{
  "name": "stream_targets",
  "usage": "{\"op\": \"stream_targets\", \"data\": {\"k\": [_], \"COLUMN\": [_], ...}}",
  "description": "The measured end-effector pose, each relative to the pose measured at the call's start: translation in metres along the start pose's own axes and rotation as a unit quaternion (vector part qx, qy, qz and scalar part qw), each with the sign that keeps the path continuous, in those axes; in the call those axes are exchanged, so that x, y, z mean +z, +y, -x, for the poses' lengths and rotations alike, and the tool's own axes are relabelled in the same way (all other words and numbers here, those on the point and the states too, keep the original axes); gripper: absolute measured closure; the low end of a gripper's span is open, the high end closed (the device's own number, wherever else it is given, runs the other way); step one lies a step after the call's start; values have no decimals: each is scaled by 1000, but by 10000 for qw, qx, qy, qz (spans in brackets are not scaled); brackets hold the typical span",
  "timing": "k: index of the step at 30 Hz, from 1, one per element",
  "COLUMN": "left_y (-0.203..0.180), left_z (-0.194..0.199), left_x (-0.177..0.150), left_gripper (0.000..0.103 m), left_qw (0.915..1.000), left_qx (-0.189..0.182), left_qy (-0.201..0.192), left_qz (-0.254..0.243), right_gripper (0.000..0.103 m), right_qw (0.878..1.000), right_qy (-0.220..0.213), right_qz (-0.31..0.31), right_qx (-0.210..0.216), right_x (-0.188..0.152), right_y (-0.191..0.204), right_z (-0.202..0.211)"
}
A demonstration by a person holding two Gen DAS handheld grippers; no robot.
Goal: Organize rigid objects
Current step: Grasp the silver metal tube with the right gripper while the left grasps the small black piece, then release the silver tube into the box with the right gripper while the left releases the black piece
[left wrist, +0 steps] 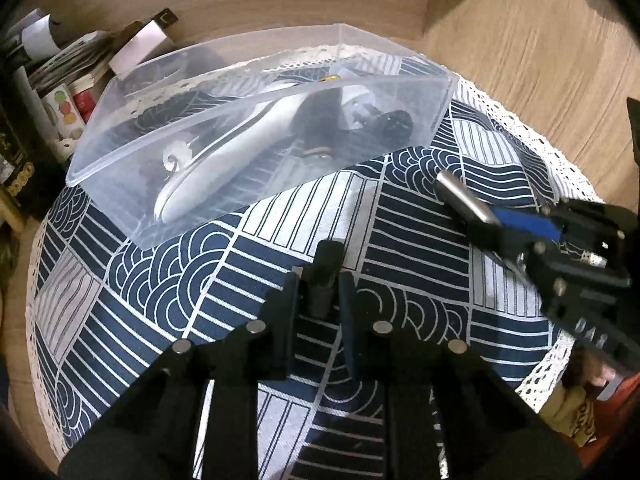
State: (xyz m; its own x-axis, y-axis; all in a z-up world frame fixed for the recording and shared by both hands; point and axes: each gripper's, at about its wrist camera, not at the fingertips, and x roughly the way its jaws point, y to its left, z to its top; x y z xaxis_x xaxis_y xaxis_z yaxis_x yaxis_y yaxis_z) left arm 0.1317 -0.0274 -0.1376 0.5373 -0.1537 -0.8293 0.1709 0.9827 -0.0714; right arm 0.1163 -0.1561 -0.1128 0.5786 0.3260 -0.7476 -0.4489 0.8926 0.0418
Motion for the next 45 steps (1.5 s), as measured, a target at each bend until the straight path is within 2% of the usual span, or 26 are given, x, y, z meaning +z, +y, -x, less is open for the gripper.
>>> {"op": "stream_targets", "data": {"k": [4,9,13,21,27,32,35,41,45], "left_y": [1,3,11,40,57,64,69,73,73], "left_z": [10,34,53,97,116,114,99,50,24], "left_x": [-2,2,10,32,55,72,79,91,93], "left_gripper": [85,85,85,85,85,85,85,85,85], "left_qw": [9997,9974,9946,9845,9783,9767,9795,9899,9936], "left_qx": [36,250,205,362,497,592,503,227,166], "left_qy": [-251,-670,-1006,-1648,-1935,-2000,-1886,-1315,-1025], "left_qz": [33,1,176,470,552,501,498,469,449], "right_gripper": [89,89,89,89,89,89,89,89,89], "right_qw": [9998,9985,9965,9902,9864,9847,9863,9911,9922], "right_qy": [-182,-528,-813,-1326,-1545,-1616,-1501,-1012,-516], "right_qz": [-61,68,170,439,555,651,661,773,934], "right_qx": [10,-79,-111,-93,-19,-100,-154,-377,-648], "right_x": [11,34,53,97,130,151,161,166,160], "right_y": [-6,-4,-2,3,6,10,8,0,-7], "right_z": [8,23,33,48,49,39,23,-24,-58]}}
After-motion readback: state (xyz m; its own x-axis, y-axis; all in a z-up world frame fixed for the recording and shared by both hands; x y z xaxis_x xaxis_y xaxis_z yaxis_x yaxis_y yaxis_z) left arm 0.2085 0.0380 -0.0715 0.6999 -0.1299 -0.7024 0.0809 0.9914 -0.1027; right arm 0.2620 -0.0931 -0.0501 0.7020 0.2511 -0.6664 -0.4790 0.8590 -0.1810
